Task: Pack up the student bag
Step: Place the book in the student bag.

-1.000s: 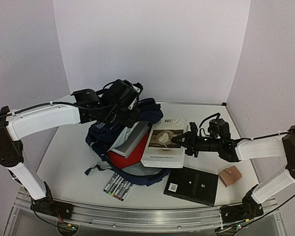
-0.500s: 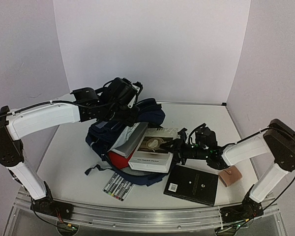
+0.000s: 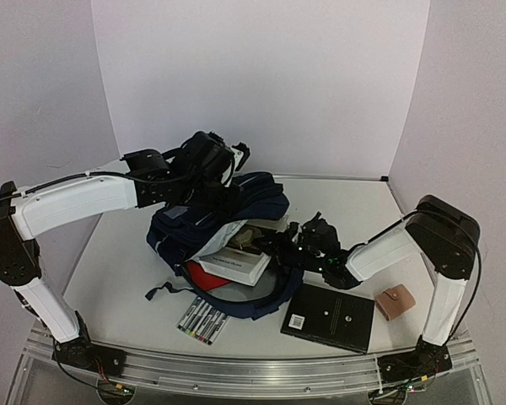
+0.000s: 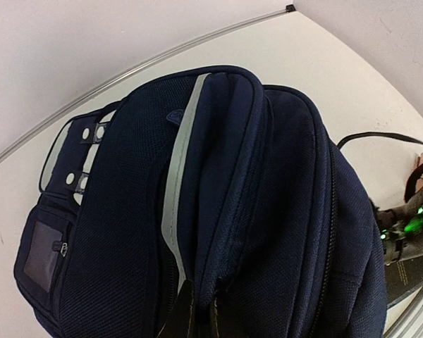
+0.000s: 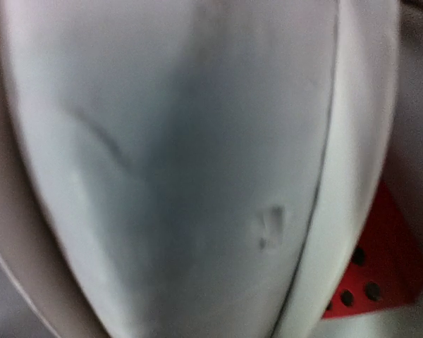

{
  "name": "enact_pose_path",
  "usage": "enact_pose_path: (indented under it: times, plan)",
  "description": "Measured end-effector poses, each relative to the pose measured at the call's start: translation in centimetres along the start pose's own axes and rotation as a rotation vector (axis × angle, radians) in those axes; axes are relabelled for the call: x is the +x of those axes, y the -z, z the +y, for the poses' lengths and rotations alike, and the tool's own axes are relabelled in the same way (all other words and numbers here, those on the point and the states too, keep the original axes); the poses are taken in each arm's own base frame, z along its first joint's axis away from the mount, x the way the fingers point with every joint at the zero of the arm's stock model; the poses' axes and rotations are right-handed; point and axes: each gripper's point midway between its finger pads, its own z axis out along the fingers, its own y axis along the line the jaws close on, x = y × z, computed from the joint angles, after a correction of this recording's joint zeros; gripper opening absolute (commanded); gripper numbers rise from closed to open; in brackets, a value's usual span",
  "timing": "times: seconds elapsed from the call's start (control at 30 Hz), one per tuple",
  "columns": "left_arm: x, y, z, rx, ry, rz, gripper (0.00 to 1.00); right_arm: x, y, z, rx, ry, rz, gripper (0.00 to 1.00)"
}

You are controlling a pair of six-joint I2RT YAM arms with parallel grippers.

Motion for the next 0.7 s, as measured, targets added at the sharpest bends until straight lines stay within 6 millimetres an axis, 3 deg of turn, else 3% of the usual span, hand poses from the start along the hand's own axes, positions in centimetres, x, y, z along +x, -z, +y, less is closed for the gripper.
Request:
enact_pose_path:
  times: [0.27,0.37,0.5,0.7]
  plan:
    - [0.0,-0.1,-0.9,0.079,0.039,0.012,0.0,1.2,-3.7,-0.1,0.001,0.019,-0.032,0.46]
    - [0.0,-0.2,-0.8,0.092,0.068,0.018,0.0,1.2,-3.8,-0.6,0.024,0.026,-0.053,0.55]
    - [0.2,-1.0,0.0,0.109,0.136,0.024,0.0,0.9,-3.5,-1.2,0.067,0.058,-0.071,0.75]
    - [0.5,-1.0,2.0,0.125,0.248,0.014,0.0,0.3,-1.1,1.3,0.109,0.157,-0.108,0.89]
